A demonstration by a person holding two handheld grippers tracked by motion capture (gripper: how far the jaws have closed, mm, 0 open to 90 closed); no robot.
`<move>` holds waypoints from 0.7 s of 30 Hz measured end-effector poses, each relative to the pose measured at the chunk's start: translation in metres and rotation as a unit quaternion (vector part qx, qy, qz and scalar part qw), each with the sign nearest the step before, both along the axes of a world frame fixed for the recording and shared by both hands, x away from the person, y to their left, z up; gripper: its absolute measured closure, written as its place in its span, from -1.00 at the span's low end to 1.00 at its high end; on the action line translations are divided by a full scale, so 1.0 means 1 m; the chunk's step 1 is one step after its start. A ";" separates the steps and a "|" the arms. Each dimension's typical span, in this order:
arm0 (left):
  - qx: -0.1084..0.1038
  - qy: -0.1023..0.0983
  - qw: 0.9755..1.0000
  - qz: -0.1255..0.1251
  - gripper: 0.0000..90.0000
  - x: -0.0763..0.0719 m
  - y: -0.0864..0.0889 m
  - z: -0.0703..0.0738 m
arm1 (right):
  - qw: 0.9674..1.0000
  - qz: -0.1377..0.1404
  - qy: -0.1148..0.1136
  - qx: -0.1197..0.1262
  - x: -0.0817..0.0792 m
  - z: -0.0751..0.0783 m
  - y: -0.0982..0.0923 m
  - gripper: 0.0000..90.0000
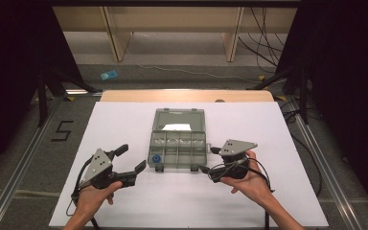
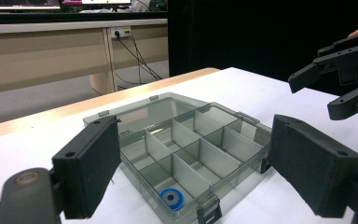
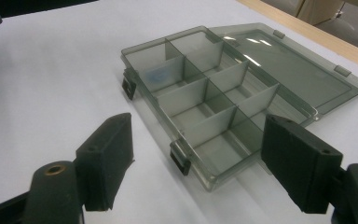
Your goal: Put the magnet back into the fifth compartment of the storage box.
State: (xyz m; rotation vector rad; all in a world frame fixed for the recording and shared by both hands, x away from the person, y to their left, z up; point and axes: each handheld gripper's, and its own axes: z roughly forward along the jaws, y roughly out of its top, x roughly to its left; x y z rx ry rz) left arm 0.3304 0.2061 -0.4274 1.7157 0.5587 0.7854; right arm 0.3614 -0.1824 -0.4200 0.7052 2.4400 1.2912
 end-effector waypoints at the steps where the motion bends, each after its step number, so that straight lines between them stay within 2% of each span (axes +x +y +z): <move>1: 0.000 0.000 1.000 0.000 -0.63 0.000 0.000 0.000 | 1.000 0.000 0.000 0.000 0.000 0.000 0.000 -0.42; 21: 0.001 0.000 1.000 0.000 -0.63 0.000 0.000 0.000 | 0.999 -0.029 0.001 0.014 -0.007 -0.001 -0.023 -0.42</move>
